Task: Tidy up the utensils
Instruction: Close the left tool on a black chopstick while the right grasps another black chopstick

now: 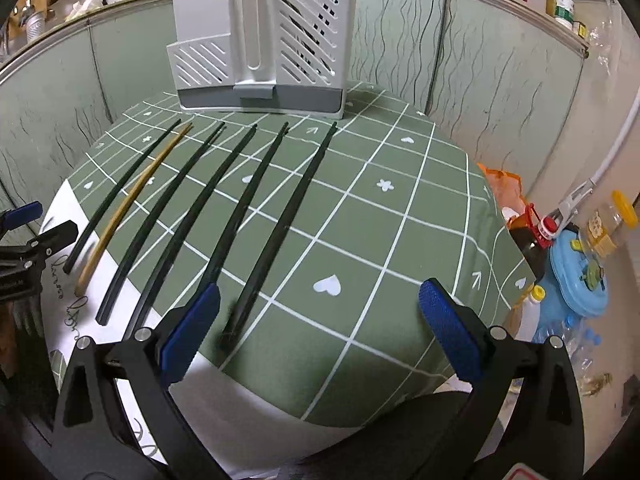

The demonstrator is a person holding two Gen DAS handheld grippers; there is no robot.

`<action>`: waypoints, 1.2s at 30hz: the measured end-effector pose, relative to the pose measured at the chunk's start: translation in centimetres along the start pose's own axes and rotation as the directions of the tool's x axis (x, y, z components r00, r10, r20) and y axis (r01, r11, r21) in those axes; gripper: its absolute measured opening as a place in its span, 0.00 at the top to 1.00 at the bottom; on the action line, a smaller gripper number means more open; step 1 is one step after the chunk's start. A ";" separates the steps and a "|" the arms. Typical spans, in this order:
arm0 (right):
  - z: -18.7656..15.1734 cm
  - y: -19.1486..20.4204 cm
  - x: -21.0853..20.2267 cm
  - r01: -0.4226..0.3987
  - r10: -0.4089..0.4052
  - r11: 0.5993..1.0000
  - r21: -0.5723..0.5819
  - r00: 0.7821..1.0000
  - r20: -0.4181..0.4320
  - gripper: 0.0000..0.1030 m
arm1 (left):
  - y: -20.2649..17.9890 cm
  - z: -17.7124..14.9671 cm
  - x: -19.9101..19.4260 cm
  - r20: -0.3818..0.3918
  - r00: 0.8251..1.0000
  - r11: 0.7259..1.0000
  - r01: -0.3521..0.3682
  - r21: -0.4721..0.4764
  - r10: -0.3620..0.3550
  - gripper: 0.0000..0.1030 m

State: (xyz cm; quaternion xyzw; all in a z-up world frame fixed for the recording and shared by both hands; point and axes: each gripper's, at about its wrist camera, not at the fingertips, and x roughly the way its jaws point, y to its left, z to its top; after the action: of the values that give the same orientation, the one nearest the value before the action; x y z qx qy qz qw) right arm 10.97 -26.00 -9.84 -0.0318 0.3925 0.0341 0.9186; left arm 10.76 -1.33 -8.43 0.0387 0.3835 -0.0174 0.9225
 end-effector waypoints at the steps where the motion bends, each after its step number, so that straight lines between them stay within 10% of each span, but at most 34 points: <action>1: -0.1 0.2 0.1 0.006 -0.006 1.000 0.000 1.000 -0.001 0.08 | -0.1 0.0 0.1 0.000 1.000 1.000 -0.005 0.002 0.005 0.04; 20: -1.6 3.0 -0.4 0.020 -0.021 1.000 0.014 0.999 0.047 0.70 | -2.0 -1.7 0.0 0.020 1.000 0.999 -0.005 -0.042 0.006 0.40; 36: -2.6 2.9 -1.1 0.034 -0.039 0.998 0.058 0.996 0.086 0.94 | -3.4 -2.4 -0.6 0.044 0.999 0.999 0.010 -0.053 -0.007 0.93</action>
State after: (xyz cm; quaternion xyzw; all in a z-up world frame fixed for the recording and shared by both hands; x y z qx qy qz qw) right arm 8.11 -23.38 -10.97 -0.0114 0.3521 0.0077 0.9358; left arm 8.42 -4.50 -9.85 0.0118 0.3637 -0.0119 0.9313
